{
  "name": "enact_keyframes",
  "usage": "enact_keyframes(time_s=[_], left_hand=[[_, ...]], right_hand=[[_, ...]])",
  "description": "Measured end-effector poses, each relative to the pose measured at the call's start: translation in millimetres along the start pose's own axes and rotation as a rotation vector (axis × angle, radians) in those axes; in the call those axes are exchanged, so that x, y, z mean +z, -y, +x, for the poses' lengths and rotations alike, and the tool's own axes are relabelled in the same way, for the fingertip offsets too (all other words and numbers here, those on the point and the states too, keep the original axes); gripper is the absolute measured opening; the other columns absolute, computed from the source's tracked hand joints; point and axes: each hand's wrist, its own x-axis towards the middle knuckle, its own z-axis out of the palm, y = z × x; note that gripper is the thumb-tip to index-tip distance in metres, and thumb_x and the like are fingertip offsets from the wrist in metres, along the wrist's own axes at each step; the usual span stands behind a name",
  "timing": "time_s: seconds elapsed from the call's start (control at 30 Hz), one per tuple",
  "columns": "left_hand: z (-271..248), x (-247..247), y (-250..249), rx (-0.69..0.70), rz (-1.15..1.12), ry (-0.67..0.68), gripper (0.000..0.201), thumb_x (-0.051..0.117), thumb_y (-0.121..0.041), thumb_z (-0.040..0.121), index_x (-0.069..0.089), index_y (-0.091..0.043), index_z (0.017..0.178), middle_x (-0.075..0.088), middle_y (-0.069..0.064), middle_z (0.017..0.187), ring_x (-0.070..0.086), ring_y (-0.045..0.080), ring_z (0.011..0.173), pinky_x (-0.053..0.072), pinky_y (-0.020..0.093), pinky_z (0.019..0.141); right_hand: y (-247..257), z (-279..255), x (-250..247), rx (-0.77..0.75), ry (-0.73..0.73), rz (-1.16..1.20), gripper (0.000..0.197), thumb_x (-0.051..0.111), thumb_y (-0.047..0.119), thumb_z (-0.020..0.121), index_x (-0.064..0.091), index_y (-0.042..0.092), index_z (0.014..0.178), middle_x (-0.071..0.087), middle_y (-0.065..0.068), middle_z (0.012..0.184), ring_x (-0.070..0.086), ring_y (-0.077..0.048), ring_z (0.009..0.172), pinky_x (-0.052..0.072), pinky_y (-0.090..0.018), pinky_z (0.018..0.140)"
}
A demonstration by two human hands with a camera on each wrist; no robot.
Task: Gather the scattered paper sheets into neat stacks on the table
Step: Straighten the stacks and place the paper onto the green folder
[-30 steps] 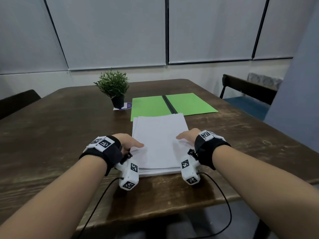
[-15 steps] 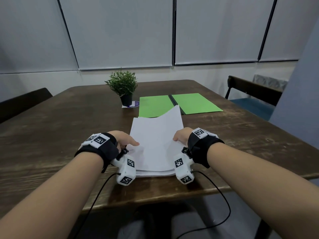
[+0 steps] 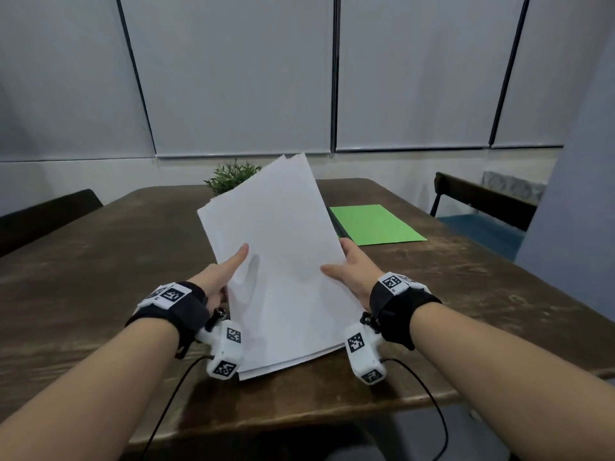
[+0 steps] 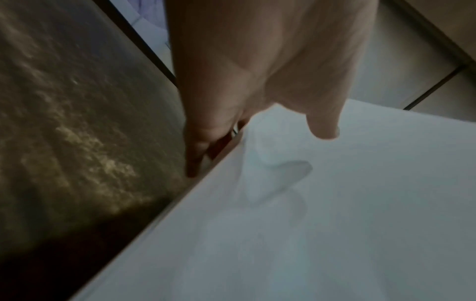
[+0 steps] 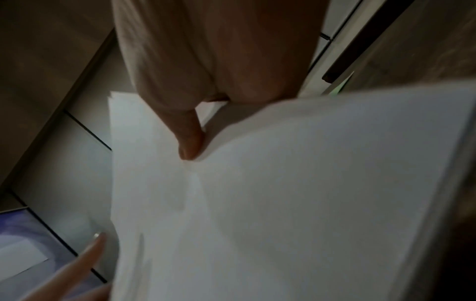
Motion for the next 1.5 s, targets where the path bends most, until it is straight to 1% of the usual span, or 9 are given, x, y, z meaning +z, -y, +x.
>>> enact_keyframes(time_s=[0.23, 0.33, 0.53, 0.67, 0.87, 1.13, 1.3, 1.4, 1.5], left_hand=[[-59.5, 21.2, -67.7, 0.590, -0.298, -0.172, 0.060, 0.062, -0.034, 0.091, 0.028, -0.019, 0.139, 0.053, -0.009, 0.128, 0.054, 0.012, 0.116, 0.042, 0.040, 0.104], [-67.1, 29.0, -76.4, 0.728, -0.256, -0.217, 0.071, 0.059, -0.037, 0.092, 0.017, -0.027, 0.148, 0.043, -0.022, 0.132, 0.045, 0.000, 0.120, 0.035, 0.026, 0.105], [-61.6, 21.4, -63.9, 0.855, -0.202, -0.187, 0.083, 0.064, -0.048, 0.083, 0.014, -0.038, 0.149, 0.041, -0.015, 0.145, 0.046, 0.002, 0.128, 0.038, 0.040, 0.109], [-64.6, 13.7, -76.6, 0.902, -0.169, -0.189, 0.089, 0.064, -0.054, 0.080, 0.010, -0.040, 0.149, 0.033, -0.014, 0.150, 0.040, 0.002, 0.133, 0.035, 0.039, 0.112], [-81.6, 9.7, -115.4, 1.052, -0.067, -0.285, 0.089, 0.061, -0.036, 0.090, -0.005, -0.039, 0.150, 0.001, -0.010, 0.158, 0.007, -0.010, 0.138, 0.010, 0.021, 0.114], [-91.7, 8.8, -132.6, 1.022, 0.225, -0.412, 0.044, 0.064, -0.036, 0.088, 0.049, -0.036, 0.129, 0.002, 0.005, 0.156, 0.012, 0.011, 0.143, 0.014, 0.016, 0.105], [-86.1, 4.0, -131.5, 1.058, 0.150, -0.473, 0.054, 0.067, -0.036, 0.086, 0.042, -0.029, 0.134, 0.029, 0.001, 0.145, 0.028, 0.006, 0.134, 0.020, 0.017, 0.105], [-74.7, 1.9, -119.2, 0.918, -0.187, -0.235, 0.088, 0.072, -0.036, 0.082, 0.014, -0.027, 0.148, 0.039, -0.007, 0.141, 0.045, 0.001, 0.122, 0.035, 0.024, 0.104], [-61.7, 5.8, -101.2, 0.689, -0.376, -0.082, 0.090, 0.074, -0.037, 0.070, 0.024, -0.017, 0.142, 0.056, 0.003, 0.130, 0.061, 0.017, 0.109, 0.049, 0.042, 0.097]], right_hand=[[27.0, 22.3, 8.1, -0.153, -0.126, 0.084, 0.045, 0.066, 0.005, 0.075, 0.046, 0.025, 0.108, 0.065, -0.013, 0.107, 0.066, -0.030, 0.092, 0.053, -0.052, 0.088], [30.1, 33.7, 11.4, -0.173, -0.180, 0.057, 0.050, 0.069, 0.008, 0.073, 0.041, 0.021, 0.112, 0.067, -0.012, 0.103, 0.067, -0.032, 0.093, 0.052, -0.053, 0.090], [43.8, 34.5, 6.0, -0.197, -0.147, 0.074, 0.067, 0.079, 0.008, 0.077, 0.031, 0.016, 0.123, 0.060, -0.002, 0.117, 0.061, -0.015, 0.102, 0.049, -0.027, 0.089], [75.3, 40.4, 2.7, -0.304, -0.202, 0.170, 0.079, 0.080, 0.023, 0.072, 0.031, 0.014, 0.134, 0.058, -0.009, 0.129, 0.061, -0.019, 0.114, 0.048, -0.040, 0.101], [126.9, 40.4, -4.3, -0.567, -0.232, -0.024, 0.086, 0.072, 0.022, 0.083, 0.018, 0.043, 0.147, 0.033, 0.004, 0.149, 0.037, -0.004, 0.131, 0.028, -0.027, 0.113], [135.0, 40.0, -2.5, -0.572, -0.349, -0.336, 0.041, 0.068, 0.027, 0.085, 0.053, 0.026, 0.123, 0.038, 0.002, 0.118, 0.048, -0.011, 0.105, 0.036, -0.019, 0.098], [130.2, 40.8, -5.6, -0.535, -0.364, -0.164, 0.047, 0.072, 0.029, 0.082, 0.042, 0.027, 0.119, 0.057, 0.001, 0.116, 0.059, -0.014, 0.102, 0.049, -0.030, 0.092], [117.8, 43.4, -6.6, -0.387, -0.272, 0.065, 0.071, 0.074, 0.031, 0.077, 0.032, 0.026, 0.134, 0.056, 0.000, 0.128, 0.061, -0.016, 0.110, 0.050, -0.038, 0.097], [102.6, 42.8, -0.8, -0.232, -0.207, 0.191, 0.075, 0.076, 0.028, 0.070, 0.037, 0.015, 0.132, 0.062, -0.007, 0.119, 0.064, -0.025, 0.106, 0.051, -0.049, 0.096]])
